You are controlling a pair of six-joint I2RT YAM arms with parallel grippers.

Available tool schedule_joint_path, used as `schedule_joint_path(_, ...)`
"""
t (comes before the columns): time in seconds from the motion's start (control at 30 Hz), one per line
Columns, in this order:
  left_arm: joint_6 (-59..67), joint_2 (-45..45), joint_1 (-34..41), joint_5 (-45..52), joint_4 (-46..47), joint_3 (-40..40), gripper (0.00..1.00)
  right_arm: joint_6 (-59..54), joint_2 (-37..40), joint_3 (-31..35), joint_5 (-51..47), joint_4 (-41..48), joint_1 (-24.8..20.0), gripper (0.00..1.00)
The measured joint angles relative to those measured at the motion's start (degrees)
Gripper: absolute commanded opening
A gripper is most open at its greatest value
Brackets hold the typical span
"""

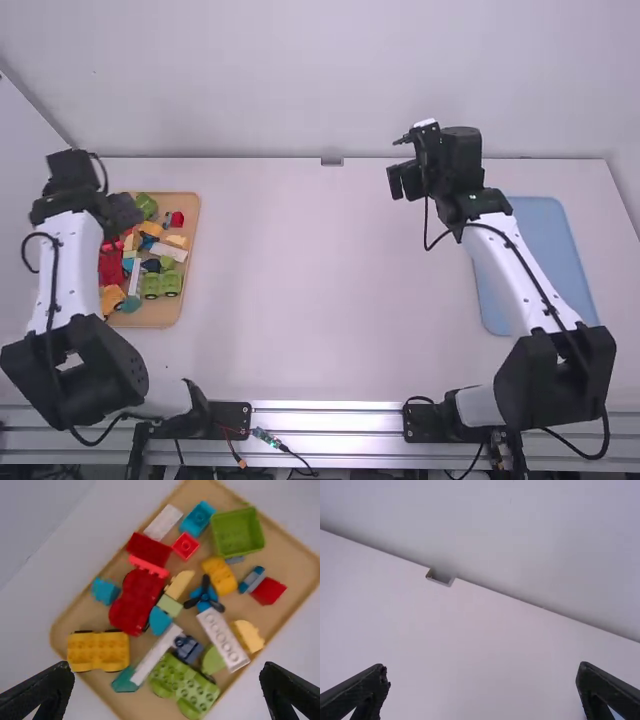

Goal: Assemble lego blocks to make yellow taxi

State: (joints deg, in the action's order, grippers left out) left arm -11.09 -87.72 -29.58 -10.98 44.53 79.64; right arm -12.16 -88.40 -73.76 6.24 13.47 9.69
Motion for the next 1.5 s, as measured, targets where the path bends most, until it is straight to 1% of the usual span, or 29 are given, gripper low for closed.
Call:
schedule_joint_path(0.07, 3.8, -1.2, -4.2, 4.3, 2.6, 1.8, 0.99, 0.0, -0.2, 0.0, 0.0, -0.3, -0.1, 0.99)
schedule_joint_path(0.17, 14.1, -4.7, -11.4, 12.1, 7.8, 5.3, 0.99, -0.1, -0.2, 0.0, 0.0, -1.1, -0.1, 0.99)
schedule_joint_path(0.27, 20.4, -7.7, -13.7, 15.3, 9.6, 6.6, 0.99, -0.3, -0.2, 0.0, 0.0, -1.4, -0.1, 0.99)
schedule_joint_path(0.4, 24.9, -10.4, -13.9, 16.1, 8.3, 6.8, 0.99, -0.1, -0.2, 0.0, 0.0, -2.0, -0.1, 0.99)
schedule_joint_path(0.67, 29.7, -10.7, -13.7, 9.3, 4.7, 5.9, 0.99, -0.1, -0.2, 0.0, 0.0, -2.2, -0.1, 0.99)
schedule_joint_path(0.77, 35.7, -10.7, -13.7, 8.9, 5.6, 5.6, 0.99, -0.2, -0.2, 0.0, 0.0, -2.8, -0.1, 0.99)
schedule_joint_path(0.83, 42.8, -10.7, -13.7, 10.2, 5.9, 5.6, 0.99, -0.2, -0.2, 0.0, 0.0, -3.0, -0.1, 0.99)
schedule_joint_path(0.9, 49.0, -10.7, -13.8, 11.3, 3.6, 5.3, 0.99, -0.2, -0.2, 0.0, 0.0, -2.8, -0.1, 0.99)
schedule_joint_path(1.0, 54.2, -11.1, -14.0, 11.4, 2.3, 5.2, 0.99, -0.2, -0.2, 0.0, 0.0, -2.5, -0.1, 0.99)
schedule_joint_path(1.27, 64.6, -17.3, -14.0, 10.7, 6.3, 5.2, 0.99, 0.2, -0.2, 0.0, 0.0, -2.4, -0.1, 0.99)
schedule_joint_path(1.4, 71.3, -21.7, -14.0, 10.5, 10.4, 5.0, 1.00, 0.0, -0.2, 0.0, 0.0, -2.5, -0.1, 0.99)
schedule_joint_path(1.5, 74.6, -23.6, -14.0, 9.4, 10.4, 4.6, 0.95, 0.2, -0.2, 0.0, 0.0, -2.5, -0.1, 0.99)
